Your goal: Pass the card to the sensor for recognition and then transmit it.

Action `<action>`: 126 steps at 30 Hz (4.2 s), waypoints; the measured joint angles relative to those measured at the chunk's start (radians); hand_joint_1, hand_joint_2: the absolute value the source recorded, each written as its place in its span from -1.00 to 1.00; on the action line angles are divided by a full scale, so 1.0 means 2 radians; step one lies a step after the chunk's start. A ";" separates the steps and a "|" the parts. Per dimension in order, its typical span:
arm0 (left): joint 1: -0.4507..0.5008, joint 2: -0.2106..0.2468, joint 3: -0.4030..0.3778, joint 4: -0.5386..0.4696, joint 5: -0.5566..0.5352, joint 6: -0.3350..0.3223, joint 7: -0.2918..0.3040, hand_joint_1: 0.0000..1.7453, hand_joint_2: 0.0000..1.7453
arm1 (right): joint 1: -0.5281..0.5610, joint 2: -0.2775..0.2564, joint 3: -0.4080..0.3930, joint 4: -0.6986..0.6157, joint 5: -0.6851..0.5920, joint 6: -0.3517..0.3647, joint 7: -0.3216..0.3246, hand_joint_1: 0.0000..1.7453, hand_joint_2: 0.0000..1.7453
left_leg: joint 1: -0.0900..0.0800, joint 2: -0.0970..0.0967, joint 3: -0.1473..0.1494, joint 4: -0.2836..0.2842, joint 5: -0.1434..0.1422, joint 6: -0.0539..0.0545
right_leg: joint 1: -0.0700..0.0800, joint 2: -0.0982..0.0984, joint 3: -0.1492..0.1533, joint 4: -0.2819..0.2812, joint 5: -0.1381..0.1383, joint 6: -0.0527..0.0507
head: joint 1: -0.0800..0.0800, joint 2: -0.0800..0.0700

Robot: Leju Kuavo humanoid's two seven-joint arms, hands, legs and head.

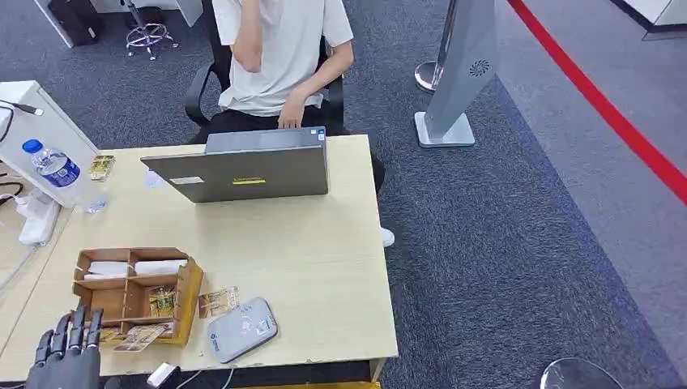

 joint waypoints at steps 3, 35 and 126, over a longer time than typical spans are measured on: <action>-0.004 0.005 -0.009 0.002 0.000 -0.002 0.004 -1.00 1.00 | 0.000 0.000 0.000 0.000 0.001 0.001 0.000 -1.00 1.00 | 0.000 0.000 0.000 0.000 0.000 0.000 | 0.000 0.000 0.000 0.000 0.000 0.000 | 0.000 0.000; -0.053 0.040 -0.127 0.011 0.000 -0.046 0.062 -1.00 1.00 | -0.001 0.000 -0.009 0.000 0.016 0.006 0.002 -1.00 1.00 | 0.000 0.000 0.000 0.000 0.000 0.000 | 0.000 0.000 0.000 0.000 0.000 0.000 | 0.000 0.000; -0.075 0.061 -0.076 0.018 0.000 -0.053 0.078 -1.00 1.00 | -0.002 0.000 -0.025 -0.002 0.035 0.015 0.004 -1.00 1.00 | 0.000 0.000 0.000 0.000 0.000 0.000 | 0.000 0.000 0.000 0.000 0.000 0.000 | 0.000 0.000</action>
